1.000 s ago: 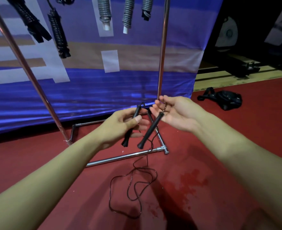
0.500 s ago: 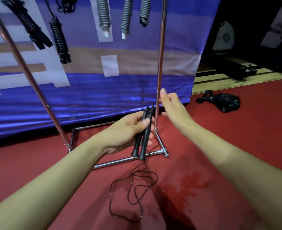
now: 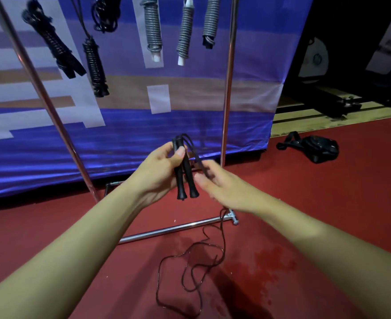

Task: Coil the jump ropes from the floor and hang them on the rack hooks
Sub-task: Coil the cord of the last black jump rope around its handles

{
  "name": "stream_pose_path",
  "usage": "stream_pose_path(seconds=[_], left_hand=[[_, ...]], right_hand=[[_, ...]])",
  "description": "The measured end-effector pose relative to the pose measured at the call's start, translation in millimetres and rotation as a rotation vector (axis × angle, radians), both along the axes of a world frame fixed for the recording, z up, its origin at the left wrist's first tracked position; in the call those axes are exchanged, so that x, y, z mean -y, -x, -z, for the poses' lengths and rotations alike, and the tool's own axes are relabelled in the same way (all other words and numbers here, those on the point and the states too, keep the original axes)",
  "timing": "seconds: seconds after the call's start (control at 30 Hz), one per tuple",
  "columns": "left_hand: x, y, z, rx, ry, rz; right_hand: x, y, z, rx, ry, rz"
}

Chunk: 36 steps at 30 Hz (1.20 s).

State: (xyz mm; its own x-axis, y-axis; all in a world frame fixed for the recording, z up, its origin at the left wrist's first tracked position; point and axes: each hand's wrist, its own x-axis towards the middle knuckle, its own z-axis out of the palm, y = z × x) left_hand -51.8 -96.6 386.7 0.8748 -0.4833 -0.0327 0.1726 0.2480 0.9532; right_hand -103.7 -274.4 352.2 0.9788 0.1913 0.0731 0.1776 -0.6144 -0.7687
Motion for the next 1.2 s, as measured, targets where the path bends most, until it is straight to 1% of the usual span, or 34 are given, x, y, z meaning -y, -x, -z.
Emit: stream_pose_path(seconds=[0.07,0.1,0.17,0.3,0.37,0.47,0.5,0.53,0.63,0.7,0.73,0.8,0.87,0.93,1.0,1.1,1.13,1.2], left_hand=[[-1.0,-1.9,-1.6,-0.058,0.037,-0.021],[0.2,-0.5,-2.1,-0.076,0.037,-0.031],[3.6,1.6,-0.6,-0.09,0.043,-0.045],[7.4,-0.7,-0.5,-0.064,0.097,-0.086],[7.3,-1.5,-1.3,-0.019,0.076,-0.101],[4.3,-1.2,-2.1,0.084,-0.05,-0.121],[1.4,-2.3,-2.6,0.069,-0.076,-0.11],[-2.1,-3.0,-4.1,0.026,-0.095,-0.065],[-11.6,3.2,-9.3,-0.087,-0.186,0.203],[-9.5,11.4,-8.4,-0.114,-0.123,0.291],[-5.9,14.6,-7.4,-0.097,-0.091,0.294],[1.7,18.2,-7.1,-0.026,-0.083,0.234],[4.8,17.9,-8.6,0.071,-0.09,0.14],[5.7,17.2,-10.2,0.12,-0.07,0.122],[6.4,17.4,-10.8,0.105,-0.032,0.136],[4.8,12.5,-13.1,0.054,0.057,0.077],[2.7,8.9,-13.5,0.04,0.083,0.037],[-2.2,1.2,-12.8,-0.014,0.133,-0.016]], right_hand=[[-8.5,2.1,4.8,-0.019,0.107,-0.002],[-12.9,3.3,6.4,-0.031,0.121,-0.001],[-21.8,6.0,8.0,-0.031,0.046,-0.011],[-36.6,8.1,7.5,0.002,-0.225,0.041],[-39.1,5.6,7.3,-0.019,-0.27,0.078],[-38.1,6.4,2.2,-0.041,-0.246,0.078],[-35.5,6.7,-0.6,-0.044,-0.251,0.067],[-32.3,6.7,-3.6,-0.047,-0.274,0.054],[-26.3,8.3,-11.6,-0.085,-0.387,-0.04],[-29.8,12.0,-14.2,-0.125,-0.432,-0.133],[-33.2,13.5,-14.1,-0.135,-0.446,-0.158],[-37.2,15.0,-15.1,-0.147,-0.504,-0.161],[-35.7,15.6,-19.1,-0.176,-0.618,-0.155],[-32.3,16.9,-26.8,-0.233,-0.71,-0.158],[-32.4,20.7,-32.6,-0.273,-0.683,-0.155],[-36.8,26.7,-35.6,-0.361,-0.552,-0.115],[-37.1,28.2,-35.9,-0.347,-0.452,-0.085],[-33.1,29.8,-37.6,-0.167,-0.141,-0.004]])
